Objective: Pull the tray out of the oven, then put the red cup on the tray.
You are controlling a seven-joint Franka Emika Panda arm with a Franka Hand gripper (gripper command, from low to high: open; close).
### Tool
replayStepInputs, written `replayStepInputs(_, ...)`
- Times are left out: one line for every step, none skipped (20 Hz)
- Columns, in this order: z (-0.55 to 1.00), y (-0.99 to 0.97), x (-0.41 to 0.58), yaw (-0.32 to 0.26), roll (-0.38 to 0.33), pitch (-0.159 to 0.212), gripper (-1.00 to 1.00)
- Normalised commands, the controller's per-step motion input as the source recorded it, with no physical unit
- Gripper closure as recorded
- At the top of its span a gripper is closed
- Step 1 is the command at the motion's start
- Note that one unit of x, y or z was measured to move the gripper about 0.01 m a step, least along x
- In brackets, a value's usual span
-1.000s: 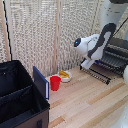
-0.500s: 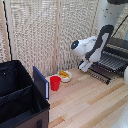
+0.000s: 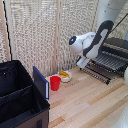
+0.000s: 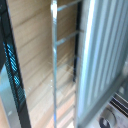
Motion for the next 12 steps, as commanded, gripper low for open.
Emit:
replayStepInputs(0.79,0.37,0.151,-0.132,0.092,-0.004,-1.00)
replayStepInputs(0.77,0.39,0.137,-0.133,0.101,-0.004,-1.00)
replayStepInputs(0.61,0.47,0.060,-0.148,0.159,-0.015,-1.00)
replayStepInputs(0.55,0.49,0.040,-0.152,0.178,-0.019,-1.00)
replayStepInputs(0.53,0.49,0.043,-0.150,0.189,-0.014,-1.00)
replayStepInputs(0.51,0.48,0.034,-0.156,0.194,-0.015,-1.00)
replayStepInputs(0.48,0.45,0.014,-0.169,0.204,-0.019,-1.00)
replayStepInputs(0.45,0.42,0.000,-0.180,0.211,-0.021,-1.00)
replayStepInputs(0.45,0.41,0.000,-0.186,0.212,-0.024,-1.00)
replayStepInputs(0.43,0.39,0.000,-0.196,0.215,-0.026,-1.00)
replayStepInputs(0.39,0.35,0.000,-0.209,0.228,-0.026,-1.00)
replayStepInputs(0.38,0.32,0.000,-0.220,0.234,-0.024,-1.00)
